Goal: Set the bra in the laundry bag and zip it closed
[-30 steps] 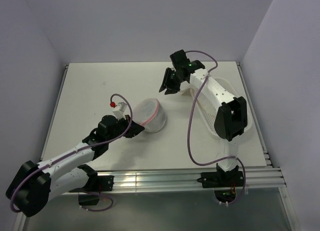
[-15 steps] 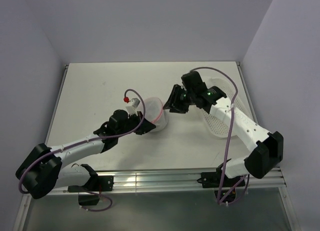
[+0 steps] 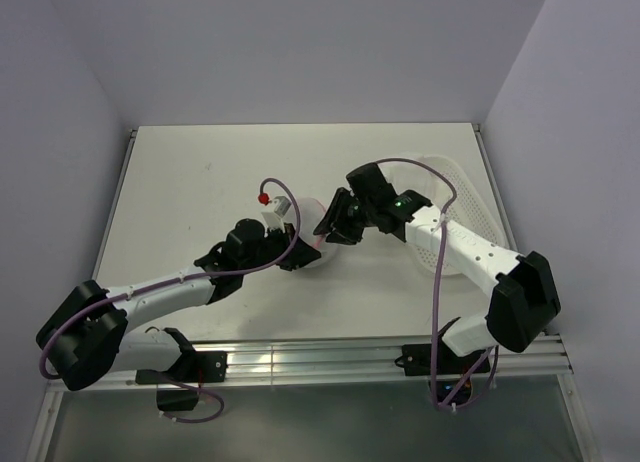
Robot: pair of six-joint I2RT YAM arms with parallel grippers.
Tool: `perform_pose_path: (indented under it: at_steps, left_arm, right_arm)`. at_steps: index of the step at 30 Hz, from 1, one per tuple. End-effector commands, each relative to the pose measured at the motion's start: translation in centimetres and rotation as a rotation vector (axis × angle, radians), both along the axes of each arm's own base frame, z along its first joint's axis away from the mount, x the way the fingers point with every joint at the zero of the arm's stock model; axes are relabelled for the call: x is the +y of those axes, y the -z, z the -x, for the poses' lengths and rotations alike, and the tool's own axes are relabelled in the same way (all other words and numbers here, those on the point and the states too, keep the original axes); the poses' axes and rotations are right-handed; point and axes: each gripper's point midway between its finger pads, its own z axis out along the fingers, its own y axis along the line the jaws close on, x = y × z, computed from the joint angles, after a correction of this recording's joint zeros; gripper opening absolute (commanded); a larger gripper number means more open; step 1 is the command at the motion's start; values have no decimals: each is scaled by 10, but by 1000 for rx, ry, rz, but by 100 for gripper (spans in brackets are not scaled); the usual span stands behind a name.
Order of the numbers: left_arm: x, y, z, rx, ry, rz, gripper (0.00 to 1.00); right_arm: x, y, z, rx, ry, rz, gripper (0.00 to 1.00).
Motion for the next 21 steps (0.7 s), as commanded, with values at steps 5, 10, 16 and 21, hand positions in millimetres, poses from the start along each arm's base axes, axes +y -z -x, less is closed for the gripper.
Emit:
perform_pose_path:
  at_steps: [5, 10, 16, 21]
  left_arm:
    - [-10, -27, -3, -75, 26, 40, 0]
    - [-7, -23, -2, -68, 23, 31, 0]
    - [4, -7, 1, -39, -17, -12, 0]
    - [22, 10, 1, -10, -73, -30, 0]
  right_arm:
    - [20, 5, -17, -16, 3, -32, 48]
    - [21, 6, -20, -24, 7, -23, 39]
    - [21, 5, -28, -30, 14, -11, 1]
    - [12, 5, -36, -31, 23, 4, 0]
